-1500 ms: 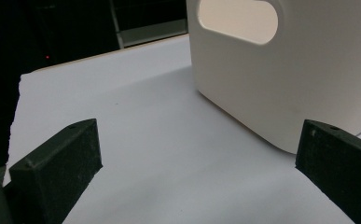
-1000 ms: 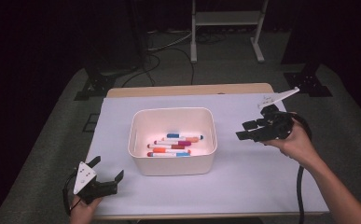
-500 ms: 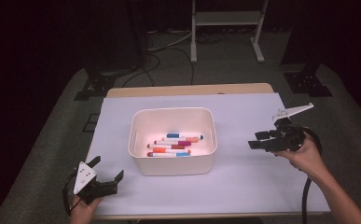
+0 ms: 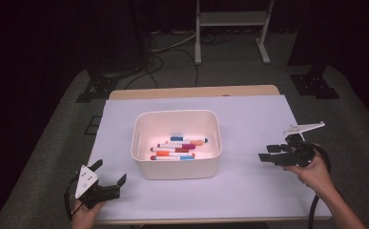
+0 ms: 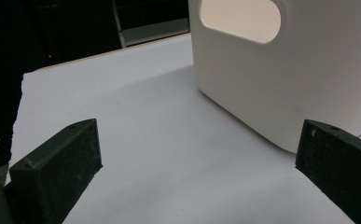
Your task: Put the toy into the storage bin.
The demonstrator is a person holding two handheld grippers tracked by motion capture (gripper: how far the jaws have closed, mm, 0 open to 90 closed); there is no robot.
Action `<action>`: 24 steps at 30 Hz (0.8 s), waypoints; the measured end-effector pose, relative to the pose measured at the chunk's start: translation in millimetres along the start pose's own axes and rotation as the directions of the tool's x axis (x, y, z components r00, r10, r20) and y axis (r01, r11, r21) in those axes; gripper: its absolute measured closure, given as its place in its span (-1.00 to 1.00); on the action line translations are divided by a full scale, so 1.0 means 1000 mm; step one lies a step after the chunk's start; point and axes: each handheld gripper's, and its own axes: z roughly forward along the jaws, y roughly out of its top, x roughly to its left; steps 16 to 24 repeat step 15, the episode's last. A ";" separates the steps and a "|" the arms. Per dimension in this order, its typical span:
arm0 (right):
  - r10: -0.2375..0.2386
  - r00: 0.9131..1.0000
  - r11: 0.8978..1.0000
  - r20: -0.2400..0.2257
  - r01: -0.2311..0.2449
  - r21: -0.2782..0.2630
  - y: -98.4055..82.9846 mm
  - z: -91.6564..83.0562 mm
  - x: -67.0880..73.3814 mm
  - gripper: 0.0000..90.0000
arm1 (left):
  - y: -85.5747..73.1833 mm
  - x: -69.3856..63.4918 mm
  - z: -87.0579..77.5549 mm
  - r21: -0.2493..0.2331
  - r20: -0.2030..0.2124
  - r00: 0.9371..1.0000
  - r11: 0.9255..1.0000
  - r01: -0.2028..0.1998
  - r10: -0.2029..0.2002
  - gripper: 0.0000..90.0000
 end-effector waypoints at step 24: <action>0.064 0.998 0.996 0.014 -0.063 -0.061 -0.043 0.001 -0.002 -0.14 | 0.000 0.000 0.001 0.007 -0.001 1.000 1.000 -0.002 0.002 -1.00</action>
